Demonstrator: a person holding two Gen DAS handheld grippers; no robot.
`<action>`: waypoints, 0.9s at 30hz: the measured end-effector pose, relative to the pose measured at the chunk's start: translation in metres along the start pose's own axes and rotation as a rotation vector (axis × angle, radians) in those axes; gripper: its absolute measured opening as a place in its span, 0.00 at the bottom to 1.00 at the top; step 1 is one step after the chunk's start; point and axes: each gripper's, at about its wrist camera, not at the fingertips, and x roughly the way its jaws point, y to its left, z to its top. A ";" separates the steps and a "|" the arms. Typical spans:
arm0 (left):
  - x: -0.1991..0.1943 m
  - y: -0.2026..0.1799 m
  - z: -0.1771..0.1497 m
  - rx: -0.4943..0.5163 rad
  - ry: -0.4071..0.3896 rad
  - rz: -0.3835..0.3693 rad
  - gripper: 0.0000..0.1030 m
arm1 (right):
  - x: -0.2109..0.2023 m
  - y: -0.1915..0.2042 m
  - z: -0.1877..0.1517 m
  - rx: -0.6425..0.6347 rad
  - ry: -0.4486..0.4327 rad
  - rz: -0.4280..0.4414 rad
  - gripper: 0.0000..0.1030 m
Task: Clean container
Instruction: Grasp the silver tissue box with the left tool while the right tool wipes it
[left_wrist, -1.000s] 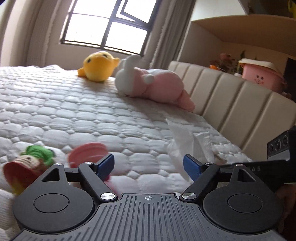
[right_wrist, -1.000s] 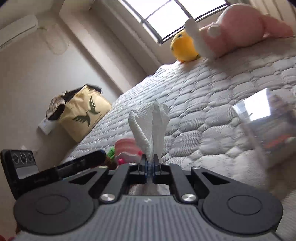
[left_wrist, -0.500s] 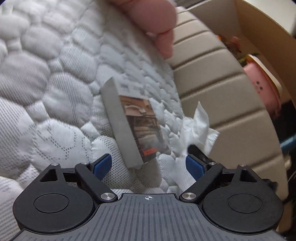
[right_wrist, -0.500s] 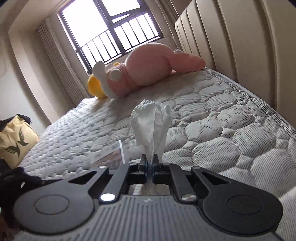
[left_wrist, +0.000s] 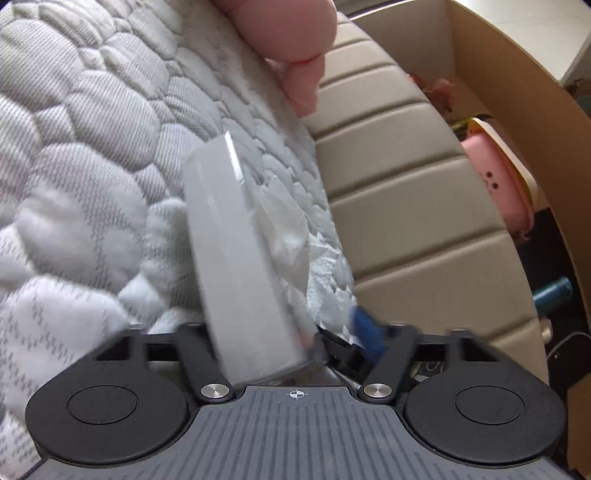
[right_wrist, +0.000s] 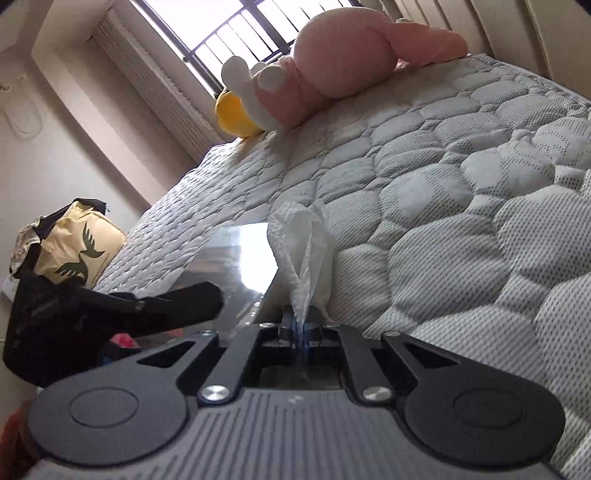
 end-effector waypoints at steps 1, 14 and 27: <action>-0.009 0.001 -0.006 0.007 -0.008 -0.003 0.50 | -0.002 0.006 -0.006 -0.008 0.008 0.017 0.06; -0.104 -0.055 -0.106 0.701 -0.204 0.488 0.40 | -0.067 0.104 -0.055 -0.222 -0.098 0.004 0.06; -0.074 -0.079 -0.103 1.000 -0.354 0.603 0.48 | -0.007 0.183 0.006 -0.335 0.013 0.189 0.05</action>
